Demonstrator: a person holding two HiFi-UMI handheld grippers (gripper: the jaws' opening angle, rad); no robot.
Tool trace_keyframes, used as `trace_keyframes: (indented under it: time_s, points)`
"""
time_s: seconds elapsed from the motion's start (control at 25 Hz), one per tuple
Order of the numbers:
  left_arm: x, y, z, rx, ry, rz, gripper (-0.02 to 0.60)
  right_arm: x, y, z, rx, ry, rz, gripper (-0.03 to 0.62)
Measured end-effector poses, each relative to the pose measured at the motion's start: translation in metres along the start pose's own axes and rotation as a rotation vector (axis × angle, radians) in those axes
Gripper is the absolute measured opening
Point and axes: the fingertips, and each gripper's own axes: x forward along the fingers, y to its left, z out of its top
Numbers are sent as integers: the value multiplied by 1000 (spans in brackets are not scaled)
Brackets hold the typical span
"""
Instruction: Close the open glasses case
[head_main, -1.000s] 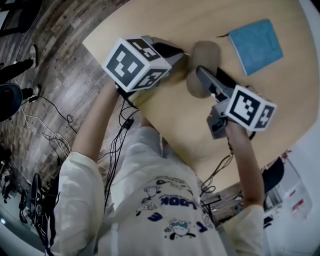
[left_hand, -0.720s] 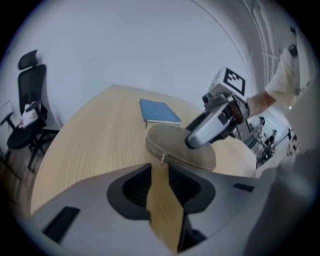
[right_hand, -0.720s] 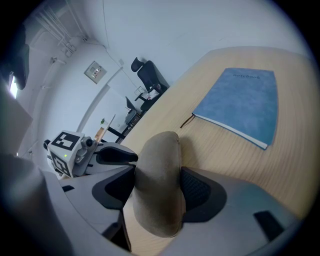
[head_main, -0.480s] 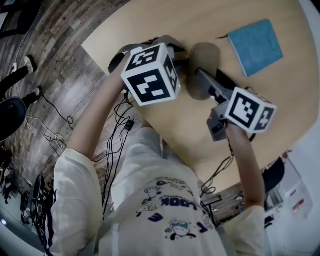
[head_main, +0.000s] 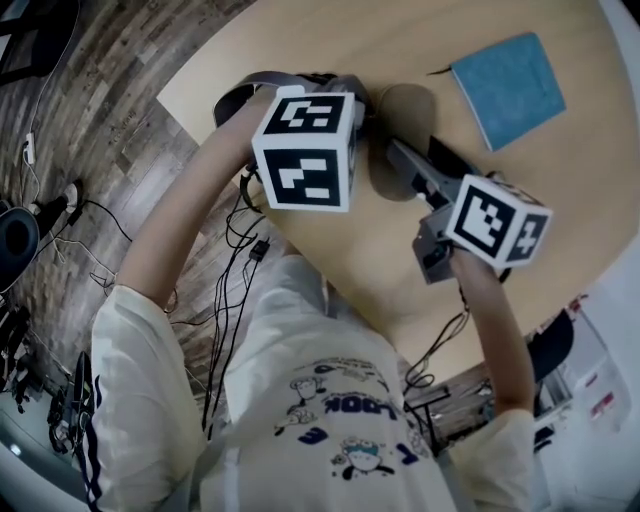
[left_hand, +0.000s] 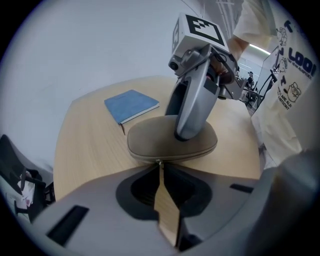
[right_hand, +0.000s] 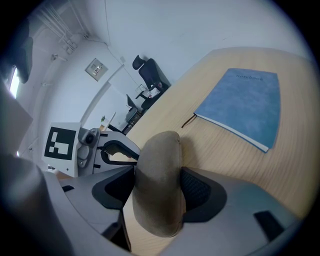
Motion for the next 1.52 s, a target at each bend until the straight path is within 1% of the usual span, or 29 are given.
trace_keyframes:
  time_s: [0.12,0.28,0.4,0.56,0.64,0.76,0.96,1.04,1.12,1.2,1.32,1.44,1.52]
  points:
    - [0,0,2,20,-2,1,15,-3,0,-1,1,2,3,288]
    - [-1,0,3,34,-5,-9,11,-4,1,1,-18,8,2,288]
    - [-1,2,2,54,1,9,5,-2,1,0,-9,3,1,288]
    - [-3,1,-1,150,18,53,2,2,0,0,22,0,-1,288]
    - [-3,-2,0,174,24,56,2,3,0,1,25,-3,-3,288]
    - [-4,-10,2,167,23,61,2,1,0,4,8,-5,-2,288]
    - [-1,-44,4,140,5,13,2,3,0,5,12,-12,-2,288]
    - [2,-56,6,115,-4,20,2,3,-2,5,10,-16,-4,288]
    - [7,-73,10,70,-23,7,2,3,-3,5,14,-21,-5,288]
    - [11,-90,15,23,-42,23,2,3,-2,4,30,-29,-6,288]
    - [18,-107,25,-86,-63,60,2,1,-1,4,44,-44,-15,288]
    - [24,-113,34,-215,-66,126,2,-1,-2,6,50,-66,-37,287]
    - [29,-115,38,-296,-66,154,2,-2,-3,7,56,-88,-57,287]
